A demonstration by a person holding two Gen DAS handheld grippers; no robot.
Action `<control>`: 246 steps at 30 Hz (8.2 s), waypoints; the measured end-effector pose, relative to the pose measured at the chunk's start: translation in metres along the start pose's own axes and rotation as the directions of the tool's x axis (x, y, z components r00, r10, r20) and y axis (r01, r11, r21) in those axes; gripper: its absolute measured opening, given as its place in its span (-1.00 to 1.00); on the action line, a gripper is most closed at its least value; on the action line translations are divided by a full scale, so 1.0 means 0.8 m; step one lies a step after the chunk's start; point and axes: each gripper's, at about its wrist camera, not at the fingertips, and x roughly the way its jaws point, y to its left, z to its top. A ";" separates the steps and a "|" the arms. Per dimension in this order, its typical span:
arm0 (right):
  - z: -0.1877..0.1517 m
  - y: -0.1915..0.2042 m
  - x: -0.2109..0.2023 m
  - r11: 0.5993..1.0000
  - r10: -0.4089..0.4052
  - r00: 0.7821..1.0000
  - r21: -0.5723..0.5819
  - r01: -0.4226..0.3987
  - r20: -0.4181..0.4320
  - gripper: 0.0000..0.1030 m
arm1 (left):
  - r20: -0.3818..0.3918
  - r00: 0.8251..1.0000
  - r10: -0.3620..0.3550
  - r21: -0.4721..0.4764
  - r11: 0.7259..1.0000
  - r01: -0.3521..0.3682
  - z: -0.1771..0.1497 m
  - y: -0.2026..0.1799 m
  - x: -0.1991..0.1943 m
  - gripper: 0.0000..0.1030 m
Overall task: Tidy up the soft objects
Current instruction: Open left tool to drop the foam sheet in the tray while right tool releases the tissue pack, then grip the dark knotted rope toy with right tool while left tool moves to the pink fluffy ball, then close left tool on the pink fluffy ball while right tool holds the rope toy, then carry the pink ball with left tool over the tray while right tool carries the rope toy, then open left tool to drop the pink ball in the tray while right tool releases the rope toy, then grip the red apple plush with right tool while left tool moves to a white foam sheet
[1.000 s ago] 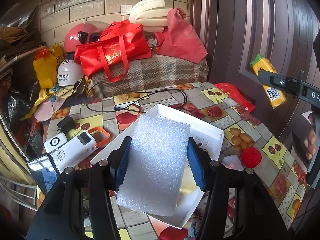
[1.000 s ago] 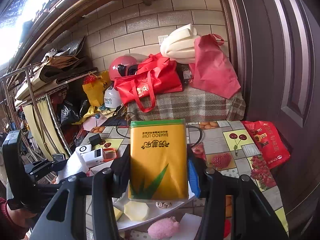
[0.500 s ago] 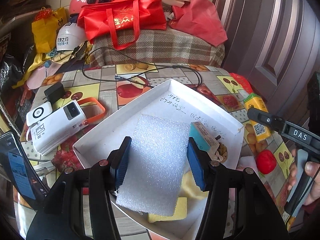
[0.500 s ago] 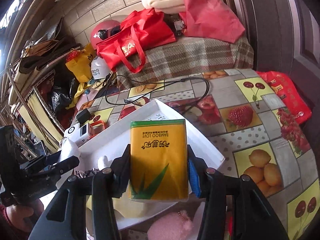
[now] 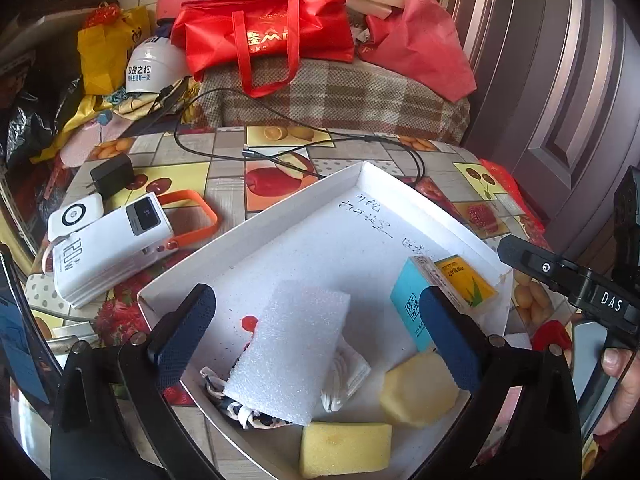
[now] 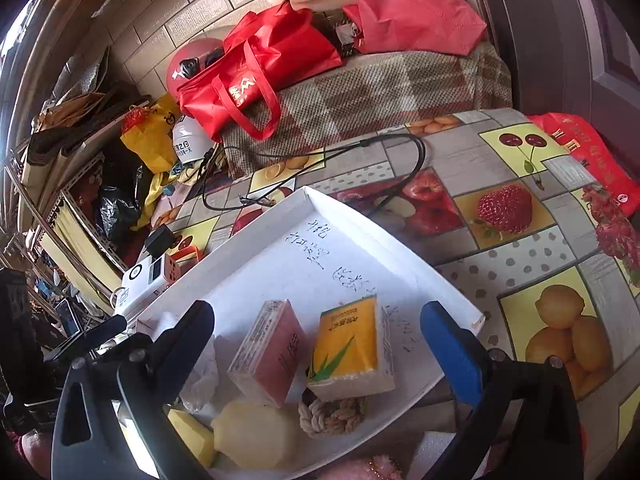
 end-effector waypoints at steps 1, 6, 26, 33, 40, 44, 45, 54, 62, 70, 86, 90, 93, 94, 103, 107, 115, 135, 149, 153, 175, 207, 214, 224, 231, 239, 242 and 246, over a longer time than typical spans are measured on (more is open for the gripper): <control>0.000 0.001 -0.003 1.000 0.002 1.000 -0.001 -0.002 0.004 1.00 | 0.001 1.000 -0.004 0.004 1.000 0.004 0.000 -0.001 0.000 0.99; 0.002 0.004 -0.033 1.000 0.001 0.999 0.004 -0.001 0.049 1.00 | 0.036 0.999 -0.008 0.018 1.000 0.008 0.002 -0.006 -0.020 0.99; -0.207 0.132 -0.042 0.820 0.039 0.961 -0.540 -0.188 -0.274 0.98 | -0.021 0.999 0.033 -0.034 0.999 -0.034 -0.105 0.027 -0.108 0.99; -0.216 0.135 -0.012 0.836 -0.009 0.948 -0.523 -0.166 -0.317 0.61 | -0.063 0.997 0.050 -0.057 0.997 -0.053 -0.132 0.036 -0.119 0.99; -0.220 0.101 -0.044 0.881 0.024 0.942 -0.439 -0.178 -0.336 -0.43 | -0.085 0.996 0.020 -0.026 0.999 -0.023 -0.138 0.020 -0.118 0.99; -0.208 0.037 -0.088 0.949 -0.010 0.961 -0.306 -0.078 -0.276 -0.42 | -0.110 0.992 -0.061 0.059 0.996 0.068 -0.139 -0.014 -0.107 0.99; -0.206 0.017 -0.100 0.962 -0.030 0.965 -0.270 -0.043 -0.259 -0.42 | -0.118 0.989 -0.084 0.090 0.991 0.095 -0.138 -0.027 -0.103 0.99; -0.208 -0.103 -0.204 0.983 -0.185 0.972 -0.011 0.185 -0.141 -0.41 | -0.158 0.958 -0.239 0.310 0.909 0.278 -0.126 -0.167 -0.058 0.99; -0.219 -0.132 -0.249 0.969 -0.231 0.966 0.057 0.239 -0.115 -0.41 | -0.159 0.951 -0.266 0.411 0.858 0.309 -0.097 -0.252 0.003 0.99; -0.217 -0.148 -0.268 0.963 -0.245 0.965 0.097 0.253 -0.090 -0.41 | -0.307 0.929 -0.205 0.406 0.855 0.322 -0.120 -0.264 0.050 0.99; -0.187 -0.127 -0.250 0.985 -0.155 0.987 0.069 0.157 -0.040 -0.41 | -0.145 0.942 -0.303 0.486 0.808 0.334 -0.150 -0.229 -0.092 0.99; -0.188 -0.130 -0.253 0.984 -0.155 0.987 0.081 0.158 -0.042 -0.41 | -0.111 0.969 -0.220 0.533 0.810 0.244 -0.124 -0.231 -0.051 0.99; -0.189 -0.130 -0.259 0.983 -0.159 0.987 0.083 0.161 -0.036 -0.41 | -0.150 0.964 -0.219 0.530 0.806 0.265 -0.112 -0.236 -0.021 0.99; -0.190 -0.130 -0.260 0.983 -0.159 0.987 0.085 0.162 -0.035 -0.41 | -0.175 0.960 -0.219 0.534 0.798 0.279 -0.112 -0.239 -0.012 0.99; -0.193 -0.134 -0.262 0.980 -0.165 0.986 0.106 0.168 -0.039 -0.41 | -0.337 0.932 -0.131 0.510 0.807 0.297 -0.132 -0.236 0.042 0.99; -0.193 -0.131 -0.259 0.981 -0.161 0.986 0.103 0.164 -0.041 -0.41 | -0.373 0.917 -0.142 0.543 0.768 0.340 -0.157 -0.242 0.032 0.78; -0.183 -0.121 -0.262 0.986 -0.151 0.988 0.069 0.153 -0.027 -0.41 | -0.356 0.915 -0.190 0.483 0.801 0.354 -0.167 -0.229 0.012 0.07; -0.048 -0.035 -0.280 0.995 -0.043 0.972 -0.074 0.061 0.231 -0.41 | 0.037 0.986 -0.160 0.281 0.949 0.144 -0.037 -0.117 -0.173 0.08; 0.043 0.046 -0.271 0.983 0.080 0.941 -0.182 -0.020 0.329 -0.41 | 0.204 0.978 -0.048 0.126 0.992 0.022 0.055 -0.016 -0.223 0.08; 0.050 0.049 -0.254 0.984 0.099 0.942 -0.170 -0.046 0.321 -0.41 | 0.212 0.977 -0.009 0.097 0.995 -0.012 0.071 -0.005 -0.214 0.08; 0.000 0.089 -0.026 0.971 0.179 0.982 -0.150 -0.186 -0.057 -0.41 | -0.073 0.996 0.056 0.098 0.994 -0.049 0.026 0.000 -0.009 0.09; -0.044 0.100 -0.016 0.949 0.030 0.999 -0.314 -0.024 0.016 1.00 | 0.017 0.997 0.075 -0.002 0.997 -0.075 0.036 0.004 0.002 0.99; -0.045 0.072 -0.099 0.957 -0.069 0.986 -0.269 0.108 0.150 1.00 | 0.052 0.998 0.023 0.024 0.999 -0.024 0.027 -0.018 -0.047 0.99; -0.057 -0.106 -0.193 0.920 -0.391 0.910 0.079 0.383 0.135 1.00 | -0.012 0.999 -0.042 0.100 0.994 0.043 -0.024 -0.054 -0.077 0.99; -0.091 -0.151 -0.130 0.945 -0.320 0.945 0.056 0.323 -0.063 0.85 | -0.177 0.979 -0.104 0.189 0.972 0.137 -0.087 -0.112 -0.058 0.99; -0.107 -0.132 -0.054 0.965 -0.264 0.943 -0.060 0.257 -0.205 0.18 | -0.263 0.953 -0.149 0.225 0.951 0.211 -0.126 -0.170 -0.046 0.99; -0.115 -0.149 -0.084 0.969 -0.244 0.953 -0.019 0.244 -0.177 0.14 | -0.275 0.948 -0.161 0.217 0.950 0.224 -0.125 -0.193 -0.033 0.99; -0.128 -0.189 -0.134 0.964 -0.241 0.959 0.079 0.255 -0.151 0.14 | -0.295 0.940 -0.170 0.126 0.968 0.215 -0.115 -0.226 -0.005 0.99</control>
